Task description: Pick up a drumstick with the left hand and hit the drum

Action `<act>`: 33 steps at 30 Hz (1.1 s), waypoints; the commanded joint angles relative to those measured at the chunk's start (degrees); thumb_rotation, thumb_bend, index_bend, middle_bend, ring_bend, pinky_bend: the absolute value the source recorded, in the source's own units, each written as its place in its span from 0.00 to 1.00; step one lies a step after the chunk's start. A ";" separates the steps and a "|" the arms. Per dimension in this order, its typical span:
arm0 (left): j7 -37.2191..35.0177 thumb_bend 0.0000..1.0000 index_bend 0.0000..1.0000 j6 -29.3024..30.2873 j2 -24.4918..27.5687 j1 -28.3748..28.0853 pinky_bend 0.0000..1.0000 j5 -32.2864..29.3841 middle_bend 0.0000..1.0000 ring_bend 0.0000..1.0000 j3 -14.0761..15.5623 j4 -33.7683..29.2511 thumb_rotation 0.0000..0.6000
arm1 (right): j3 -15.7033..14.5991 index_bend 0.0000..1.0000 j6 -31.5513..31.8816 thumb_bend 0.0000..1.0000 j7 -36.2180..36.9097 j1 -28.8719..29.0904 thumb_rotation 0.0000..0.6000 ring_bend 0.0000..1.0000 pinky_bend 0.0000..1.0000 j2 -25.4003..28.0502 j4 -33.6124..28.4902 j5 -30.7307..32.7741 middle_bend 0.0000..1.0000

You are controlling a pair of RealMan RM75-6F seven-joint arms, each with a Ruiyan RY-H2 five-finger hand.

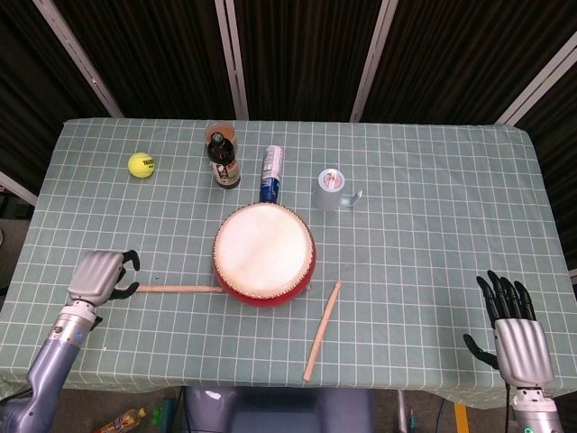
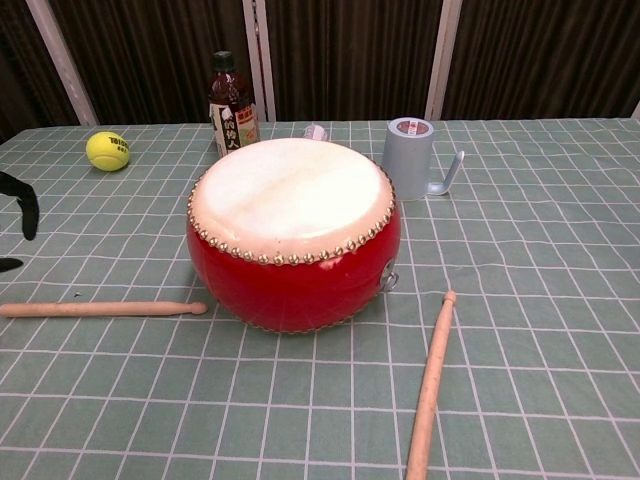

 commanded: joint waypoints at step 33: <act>13.93 0.30 0.47 -3.15 -11.04 -8.85 1.00 -18.62 1.00 1.00 3.42 4.96 1.00 | 0.45 0.00 -1.11 0.25 0.81 0.55 1.00 0.00 0.04 0.02 -0.52 1.47 0.00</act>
